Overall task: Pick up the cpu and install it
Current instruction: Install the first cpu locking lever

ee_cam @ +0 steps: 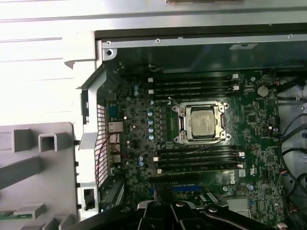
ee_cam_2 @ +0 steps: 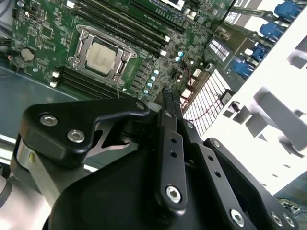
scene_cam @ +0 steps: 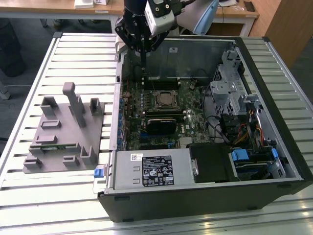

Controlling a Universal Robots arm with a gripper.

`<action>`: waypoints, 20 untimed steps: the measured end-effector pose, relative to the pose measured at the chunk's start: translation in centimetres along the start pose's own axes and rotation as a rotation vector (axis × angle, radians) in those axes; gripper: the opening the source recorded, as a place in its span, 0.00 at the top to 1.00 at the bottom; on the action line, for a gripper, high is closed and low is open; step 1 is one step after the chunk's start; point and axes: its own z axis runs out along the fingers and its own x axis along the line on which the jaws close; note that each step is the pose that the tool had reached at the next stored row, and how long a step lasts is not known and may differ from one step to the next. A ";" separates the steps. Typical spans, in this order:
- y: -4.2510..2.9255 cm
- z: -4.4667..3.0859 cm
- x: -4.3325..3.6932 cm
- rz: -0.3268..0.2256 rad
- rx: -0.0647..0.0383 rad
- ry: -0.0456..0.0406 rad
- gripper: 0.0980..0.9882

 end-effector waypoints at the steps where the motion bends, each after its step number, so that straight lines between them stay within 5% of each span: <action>1: -0.01 0.18 0.00 0.000 0.000 0.0000 0.99; 5: 0.06 0.82 0.03 0.000 0.000 0.0002 0.99; 12: 1.24 1.53 0.14 0.000 -0.001 0.0001 0.99; 20: 1.24 2.99 0.18 0.000 -0.001 0.0002 0.99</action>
